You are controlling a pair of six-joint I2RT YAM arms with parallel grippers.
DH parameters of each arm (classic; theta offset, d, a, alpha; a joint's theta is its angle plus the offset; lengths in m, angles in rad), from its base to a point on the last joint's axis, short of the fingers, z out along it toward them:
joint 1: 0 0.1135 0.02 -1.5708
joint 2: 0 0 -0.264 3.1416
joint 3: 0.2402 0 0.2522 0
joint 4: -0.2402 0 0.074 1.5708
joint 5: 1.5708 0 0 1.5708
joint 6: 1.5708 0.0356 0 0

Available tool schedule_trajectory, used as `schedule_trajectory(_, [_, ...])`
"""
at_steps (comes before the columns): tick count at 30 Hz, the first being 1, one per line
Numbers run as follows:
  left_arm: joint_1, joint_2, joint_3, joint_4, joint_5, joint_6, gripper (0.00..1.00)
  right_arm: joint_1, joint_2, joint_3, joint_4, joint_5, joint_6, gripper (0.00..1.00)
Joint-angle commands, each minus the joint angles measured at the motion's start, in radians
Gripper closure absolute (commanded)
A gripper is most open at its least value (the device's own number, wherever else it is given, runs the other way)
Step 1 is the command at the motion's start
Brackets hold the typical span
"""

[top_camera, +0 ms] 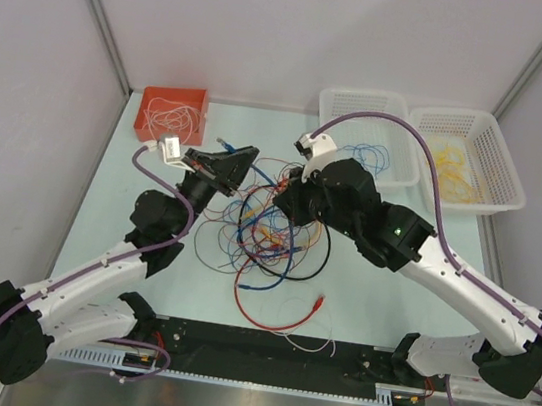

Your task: Untangle the cables

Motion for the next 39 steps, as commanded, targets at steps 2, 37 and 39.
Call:
schedule_trajectory(2, [0.014,-0.037,0.091,-0.012,0.026,0.010,1.00,0.004,-0.045,0.000,-0.022,0.073,0.008,0.48])
schedule_trajectory(37, [0.034,0.101,0.564,-0.540,0.173,0.038,1.00,-0.002,-0.041,-0.055,0.153,0.142,-0.087,0.73])
schedule_trajectory(39, [0.033,0.093,0.555,-0.540,0.172,0.036,1.00,-0.006,-0.036,-0.057,0.159,0.139,-0.087,0.92])
